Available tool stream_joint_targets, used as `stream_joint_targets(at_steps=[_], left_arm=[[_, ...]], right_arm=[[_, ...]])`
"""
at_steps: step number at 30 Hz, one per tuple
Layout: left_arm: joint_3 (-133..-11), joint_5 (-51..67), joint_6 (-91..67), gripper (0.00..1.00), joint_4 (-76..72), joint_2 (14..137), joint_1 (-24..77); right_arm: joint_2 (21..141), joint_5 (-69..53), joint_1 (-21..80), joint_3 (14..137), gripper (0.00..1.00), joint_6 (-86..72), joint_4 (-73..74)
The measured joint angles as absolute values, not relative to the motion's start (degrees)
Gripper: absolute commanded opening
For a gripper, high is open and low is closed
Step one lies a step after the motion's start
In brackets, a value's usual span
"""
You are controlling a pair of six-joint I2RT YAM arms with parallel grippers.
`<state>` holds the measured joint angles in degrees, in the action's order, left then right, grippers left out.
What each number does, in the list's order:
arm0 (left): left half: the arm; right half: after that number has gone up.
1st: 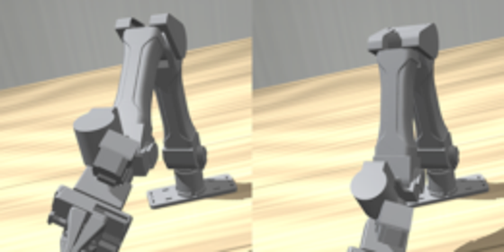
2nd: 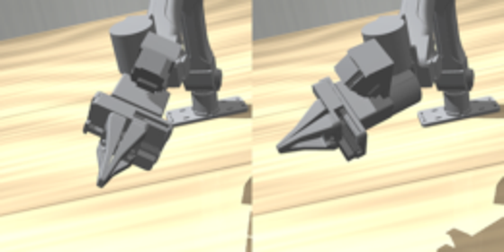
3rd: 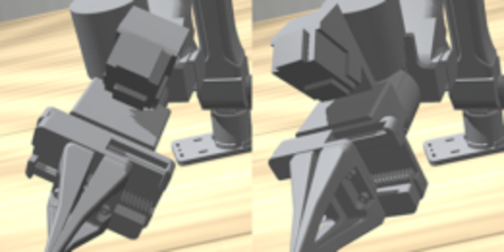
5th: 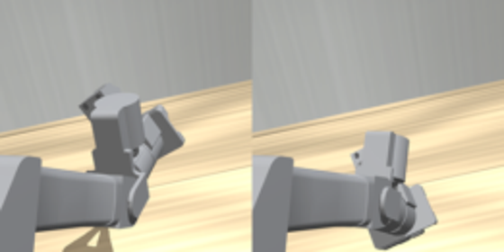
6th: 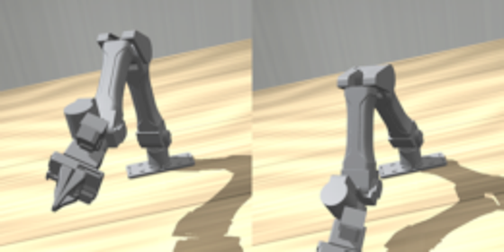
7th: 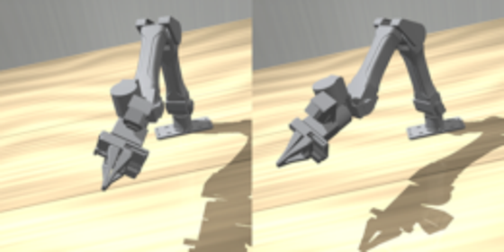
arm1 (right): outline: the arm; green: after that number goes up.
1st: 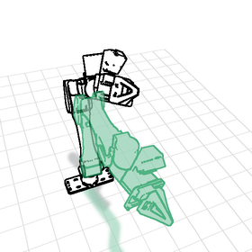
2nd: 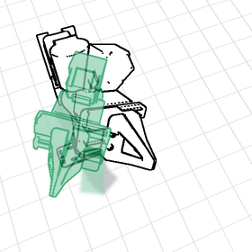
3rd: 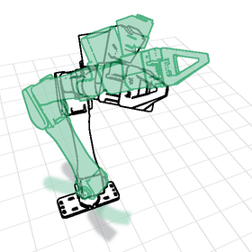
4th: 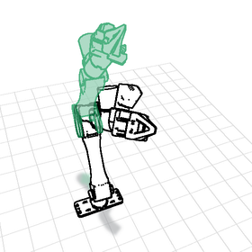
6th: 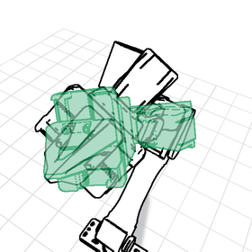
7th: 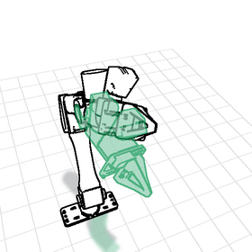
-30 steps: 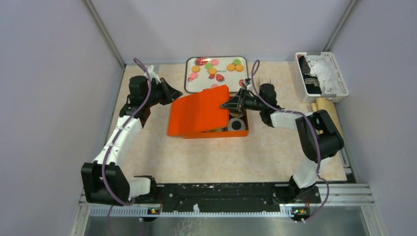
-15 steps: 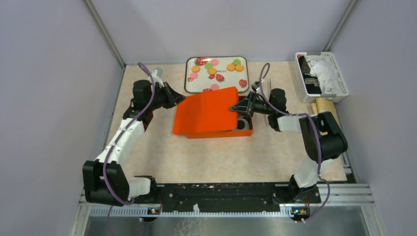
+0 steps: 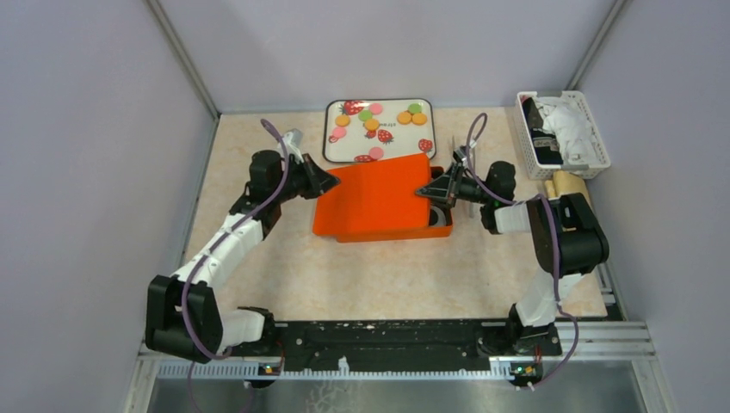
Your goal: Pack the cookies
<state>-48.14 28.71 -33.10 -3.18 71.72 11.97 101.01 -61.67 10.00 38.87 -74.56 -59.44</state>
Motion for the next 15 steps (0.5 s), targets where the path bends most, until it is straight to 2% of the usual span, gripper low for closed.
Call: stream_joint_targets(at_steps=[10, 15], left_arm=[[-43.0, 26.2, -33.1, 0.0, -8.9, 75.4, 23.0], [-39.1, 25.8, -33.6, 0.0, -10.2, 76.7, 25.2]], right_arm=[[102.8, -64.8, 6.6, 38.9, 0.0, -75.2, -59.9], [102.8, -64.9, 5.7, 39.7, 0.04, -69.9, -52.6]])
